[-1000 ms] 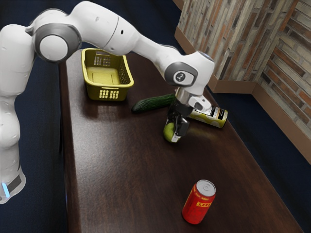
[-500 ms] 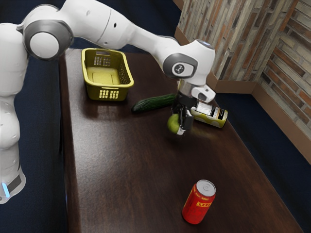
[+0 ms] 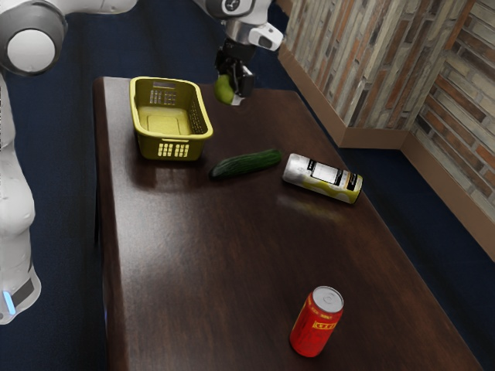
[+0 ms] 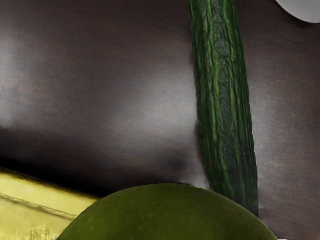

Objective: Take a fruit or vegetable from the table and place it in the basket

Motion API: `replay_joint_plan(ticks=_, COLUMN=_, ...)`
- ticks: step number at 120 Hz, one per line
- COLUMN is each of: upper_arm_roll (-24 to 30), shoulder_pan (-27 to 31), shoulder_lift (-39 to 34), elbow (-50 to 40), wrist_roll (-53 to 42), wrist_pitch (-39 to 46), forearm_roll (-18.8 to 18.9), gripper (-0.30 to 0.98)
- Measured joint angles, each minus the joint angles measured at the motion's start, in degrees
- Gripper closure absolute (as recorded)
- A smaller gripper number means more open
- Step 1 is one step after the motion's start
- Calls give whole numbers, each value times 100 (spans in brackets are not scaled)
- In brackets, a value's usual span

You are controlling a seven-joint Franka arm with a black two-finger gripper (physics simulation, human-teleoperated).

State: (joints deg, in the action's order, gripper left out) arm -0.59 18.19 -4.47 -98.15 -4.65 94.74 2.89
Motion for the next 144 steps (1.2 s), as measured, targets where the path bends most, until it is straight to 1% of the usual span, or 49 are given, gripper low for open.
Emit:
replay_joint_plan(ticks=8, upper_arm_roll=-202, shoulder_pan=450, shoulder_lift=4, elbow=-19, wrist_roll=-173, wrist_pitch=-67, forearm_roll=66, gripper=28)
replay_joint_plan(ticks=19, upper_arm_roll=-279, shoulder_pan=945, shoulder_lift=31, elbow=-36, wrist_roll=-398, wrist_pitch=-117, forearm_roll=121, gripper=29)
replay_joint_plan(ticks=28, upper_arm_roll=-293, shoulder_pan=1205, shoulder_lift=164, elbow=-30, wrist_roll=-573, wrist_pitch=-121, forearm_roll=143, gripper=29)
replay_joint_plan(ticks=48, upper_arm_roll=-280, shoulder_pan=1640, shoulder_lift=725, elbow=-102, wrist_roll=-924, wrist_pitch=10, forearm_roll=131, gripper=30)
replay_joint_plan(ticks=58, upper_arm_roll=-278, shoulder_pan=1651, shoulder_lift=779, elbow=-280, wrist_roll=-1065, wrist_pitch=91, forearm_roll=110, gripper=31)
replay_joint_plan(ticks=74, upper_arm_roll=-275, shoulder_pan=1364, shoulder_lift=794, elbow=-463, wrist_roll=-1255, wrist_pitch=217, forearm_roll=72, gripper=27)
replay_joint_plan(ticks=80, upper_arm_roll=-278, shoulder_pan=1269, shoulder_lift=799, elbow=-473, wrist_roll=-1317, wrist_pitch=246, forearm_roll=55, gripper=18)
replay_joint_plan(ticks=89, upper_arm_roll=-281, shoulder_pan=1203, shoulder_lift=801, elbow=-471, wrist_roll=-1402, wrist_pitch=273, forearm_roll=31, gripper=11)
replay_joint_plan(ticks=110, upper_arm_roll=-274, shoulder_pan=1297, shoulder_lift=773, elbow=-467, wrist_roll=-1565, wrist_pitch=304, forearm_roll=17, gripper=3)
replay_joint_plan(ticks=116, upper_arm_roll=-251, shoulder_pan=1307, shoulder_lift=675, elbow=-433, wrist_roll=-1601, wrist_pitch=289, forearm_roll=61, gripper=2)
replay_joint_plan(ticks=121, upper_arm_roll=-139, shoulder_pan=1346, shoulder_lift=482, elbow=-211, wrist_roll=-1610, wrist_pitch=200, forearm_roll=181, gripper=2)
replay_joint_plan(ticks=129, upper_arm_roll=303, shoulder_pan=1591, shoulder_lift=185, elbow=327, wrist_roll=-1509, wrist_pitch=-14, forearm_roll=463, gripper=1)
replay_joint_plan(ticks=132, upper_arm_roll=470, shoulder_pan=1536, shoulder_lift=139, elbow=480, wrist_roll=-1451, wrist_pitch=-86, forearm_roll=569, gripper=1)
replay_joint_plan(ticks=135, upper_arm_roll=642, shoulder_pan=1315, shoulder_lift=120, elbow=581, wrist_roll=-1365, wrist_pitch=-147, forearm_roll=659, gripper=0)
replay_joint_plan(ticks=138, upper_arm_roll=756, shoulder_pan=879, shoulder_lift=119, elbow=642, wrist_roll=-1279, wrist_pitch=-201, forearm_roll=727, gripper=0)
replay_joint_plan(ticks=144, upper_arm_roll=942, shoulder_pan=-245, shoulder_lift=260, elbow=713, wrist_roll=-1116, wrist_pitch=-234, forearm_roll=807, gripper=0)
